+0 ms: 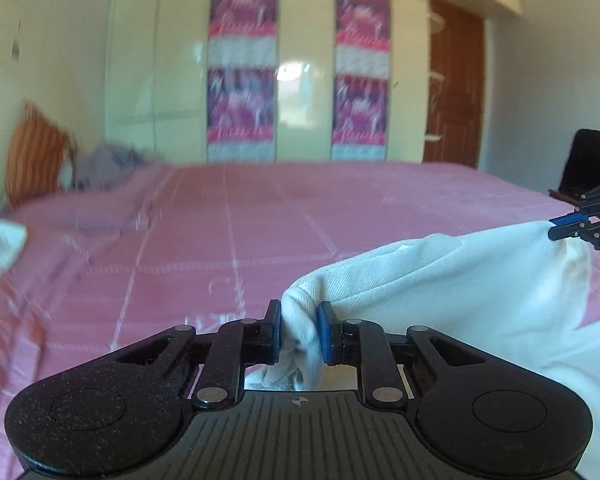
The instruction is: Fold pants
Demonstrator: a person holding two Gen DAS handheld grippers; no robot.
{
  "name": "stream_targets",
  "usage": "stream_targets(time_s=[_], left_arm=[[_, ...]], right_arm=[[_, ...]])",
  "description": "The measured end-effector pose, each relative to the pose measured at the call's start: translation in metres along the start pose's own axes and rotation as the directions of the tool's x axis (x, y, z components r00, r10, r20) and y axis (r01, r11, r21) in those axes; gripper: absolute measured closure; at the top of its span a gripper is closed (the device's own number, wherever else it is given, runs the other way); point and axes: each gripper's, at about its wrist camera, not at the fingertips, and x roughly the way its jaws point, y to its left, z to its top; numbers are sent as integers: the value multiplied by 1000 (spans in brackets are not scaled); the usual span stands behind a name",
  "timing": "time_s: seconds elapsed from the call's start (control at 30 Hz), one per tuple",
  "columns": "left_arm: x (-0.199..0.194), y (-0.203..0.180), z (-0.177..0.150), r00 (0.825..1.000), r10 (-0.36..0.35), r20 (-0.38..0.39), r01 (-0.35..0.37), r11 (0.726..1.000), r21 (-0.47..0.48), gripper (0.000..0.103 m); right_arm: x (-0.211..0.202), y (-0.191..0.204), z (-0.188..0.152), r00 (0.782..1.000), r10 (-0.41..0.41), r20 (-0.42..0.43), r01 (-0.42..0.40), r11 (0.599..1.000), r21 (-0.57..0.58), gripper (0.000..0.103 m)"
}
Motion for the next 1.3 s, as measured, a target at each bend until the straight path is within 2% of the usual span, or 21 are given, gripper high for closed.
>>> stream_targets(time_s=[0.1, 0.17, 0.2, 0.3, 0.37, 0.4, 0.43, 0.53, 0.6, 0.63, 0.67, 0.7, 0.77, 0.8, 0.83, 0.93, 1.0, 1.03, 1.17, 1.23, 1.3], left_arm=[[-49, -32, -14, 999, 33, 24, -35, 993, 112, 84], [-70, -54, -32, 997, 71, 1, -70, 981, 180, 84], [-78, -63, -43, 997, 77, -25, -72, 981, 178, 84], [-86, -92, -81, 983, 119, -139, -88, 974, 210, 84], [-87, -108, -102, 966, 148, -212, -97, 967, 236, 83], [-93, -115, -108, 962, 181, -204, -129, 961, 244, 82], [-102, -119, -108, 960, 197, -198, -152, 963, 220, 80], [-130, -114, -105, 957, 218, -193, -207, 975, 76, 79], [-151, -106, -101, 960, 226, -164, -240, 968, -73, 79], [-157, -99, -98, 968, 201, -151, -225, 960, -168, 79], [-162, -93, -96, 976, 166, -144, -199, 943, -267, 79], [-163, -86, -97, 984, 118, -135, -162, 910, -383, 79], [-161, -73, -101, 991, 31, -127, -100, 810, -578, 78], [-157, -67, -106, 992, -8, -130, -80, 750, -657, 78], [-150, -63, -111, 991, -34, -133, -72, 696, -714, 78], [-139, -56, -122, 985, -70, -157, -86, 592, -801, 78], [-130, -55, -125, 982, -98, -160, -80, 554, -829, 78], [-128, -54, -126, 981, -105, -164, -81, 544, -835, 78], [-127, -58, -131, 975, -116, -190, -112, 480, -870, 78], [-136, -67, -130, 974, -107, -198, -122, 487, -865, 78], [-135, -75, -136, 976, -113, -187, -115, 462, -880, 70]], right_arm=[[-62, 28, -12, 998, -35, 60, 37, 999, -35, 96], [-92, 51, -27, 996, -50, 71, 54, 997, -56, 96], [-103, 65, -37, 996, -58, 64, 62, 996, -58, 96], [-109, 100, -74, 999, -48, -8, 48, 999, 18, 95], [-92, 117, -99, 993, -29, -118, 37, 997, 69, 94], [-85, 124, -109, 984, -33, -178, 49, 995, 88, 93], [-85, 128, -116, 980, -40, -193, 62, 992, 111, 86], [-111, 118, -118, 986, -54, -155, 91, 965, 246, 66], [-128, 104, -119, 991, -49, -124, 89, 936, 342, 58], [-133, 97, -120, 993, -38, -115, 81, 917, 391, 55], [-134, 89, -122, 994, -25, -109, 72, 892, 447, 53], [-133, 81, -123, 994, -14, -110, 68, 861, 503, 53], [-126, 63, -129, 994, 17, -112, 58, 777, 627, 53], [-121, 54, -132, 993, 37, -108, 48, 726, 687, 53], [-117, 48, -137, 993, 55, -108, 43, 671, 740, 53], [-98, 39, -146, 984, 102, -144, 70, 524, 849, 53], [-85, 28, -154, 979, 132, -155, 86, 422, 903, 53], [-78, 24, -157, 973, 139, -183, 114, 395, 911, 52], [-63, 21, -163, 971, 133, -200, 138, 371, 918, 57], [-65, 20, -165, 972, 136, -190, 130, 359, 924, 57], [-69, 22, -166, 973, 134, -189, 128, 368, 921, 56]])
